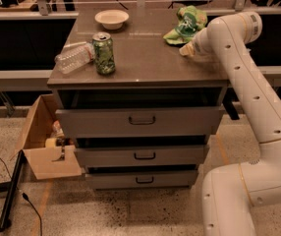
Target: Pick green rice chip bag from paper bowl and place on counter
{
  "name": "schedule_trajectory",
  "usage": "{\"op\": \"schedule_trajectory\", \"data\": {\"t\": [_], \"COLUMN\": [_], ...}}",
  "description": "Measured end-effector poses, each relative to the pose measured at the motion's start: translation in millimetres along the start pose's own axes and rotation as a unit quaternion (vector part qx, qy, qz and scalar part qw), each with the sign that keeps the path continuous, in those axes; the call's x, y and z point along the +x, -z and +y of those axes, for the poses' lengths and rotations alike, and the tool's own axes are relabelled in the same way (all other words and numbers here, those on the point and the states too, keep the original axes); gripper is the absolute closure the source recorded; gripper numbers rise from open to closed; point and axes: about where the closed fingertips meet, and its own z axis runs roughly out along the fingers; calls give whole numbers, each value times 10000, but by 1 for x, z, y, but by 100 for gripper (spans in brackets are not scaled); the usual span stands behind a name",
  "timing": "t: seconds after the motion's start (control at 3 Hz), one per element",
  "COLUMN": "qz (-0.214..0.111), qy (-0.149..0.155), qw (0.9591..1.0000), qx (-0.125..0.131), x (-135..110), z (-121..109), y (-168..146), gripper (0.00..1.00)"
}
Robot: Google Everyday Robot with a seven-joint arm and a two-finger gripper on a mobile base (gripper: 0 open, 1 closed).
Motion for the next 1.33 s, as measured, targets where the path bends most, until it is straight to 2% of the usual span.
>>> {"op": "schedule_trajectory", "data": {"t": [1.33], "qz": [-1], "qy": [-2], "qw": [10000], "qx": [-1], "x": [-4], "z": [-2], "y": [3], "gripper": [0]}}
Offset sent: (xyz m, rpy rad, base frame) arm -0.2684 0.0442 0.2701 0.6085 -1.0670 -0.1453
